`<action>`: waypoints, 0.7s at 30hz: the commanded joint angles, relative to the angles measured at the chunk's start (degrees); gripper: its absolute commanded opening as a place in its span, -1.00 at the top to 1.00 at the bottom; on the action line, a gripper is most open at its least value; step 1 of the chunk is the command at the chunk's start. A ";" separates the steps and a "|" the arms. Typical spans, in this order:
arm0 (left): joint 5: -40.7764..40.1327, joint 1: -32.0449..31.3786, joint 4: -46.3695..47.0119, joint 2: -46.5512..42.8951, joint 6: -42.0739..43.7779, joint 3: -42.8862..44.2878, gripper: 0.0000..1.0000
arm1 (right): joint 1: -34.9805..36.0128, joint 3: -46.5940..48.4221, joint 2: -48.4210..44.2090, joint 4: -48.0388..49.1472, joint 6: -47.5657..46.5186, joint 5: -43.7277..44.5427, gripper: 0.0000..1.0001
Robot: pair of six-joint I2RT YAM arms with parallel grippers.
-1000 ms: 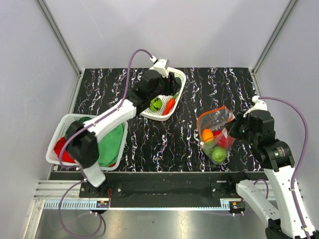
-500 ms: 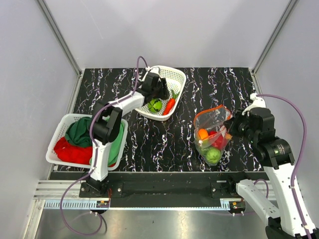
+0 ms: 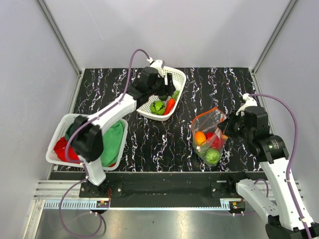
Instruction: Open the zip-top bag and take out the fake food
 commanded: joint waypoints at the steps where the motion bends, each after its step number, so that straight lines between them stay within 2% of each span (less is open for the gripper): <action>1: 4.88 -9.30 2.52 -12.16 3.84 -2.96 -0.39 | 0.26 0.46 0.26 2.93 -0.05 -3.35 1.00; 2: 7.59 -11.06 3.92 -13.91 4.19 -3.93 -0.12 | 0.26 0.55 0.17 3.02 -0.05 -4.14 1.00; 5: 7.61 -19.48 3.93 -14.45 2.44 -3.24 0.33 | 0.26 0.20 0.17 3.37 -0.40 -5.02 1.00; 7: 5.08 -22.75 3.76 -13.41 1.39 -2.45 0.38 | 0.26 -0.07 0.43 3.37 -0.66 -4.94 1.00; 11: 0.15 -27.68 -1.34 -9.80 -3.97 -0.95 0.66 | 0.26 -0.24 0.52 3.37 -0.14 -4.85 1.00; 13: -1.51 -28.65 -1.26 -8.75 -5.29 -2.43 0.67 | 0.26 -0.16 0.44 3.28 0.22 -4.93 1.00; 15: 0.83 -29.71 -0.64 -7.87 -5.30 -3.06 0.69 | 0.17 -0.33 0.26 3.46 0.22 -5.37 1.00; 21: 5.15 -32.08 2.25 -5.57 1.37 -4.80 0.63 | 0.26 -0.42 1.05 4.51 0.91 -12.99 1.00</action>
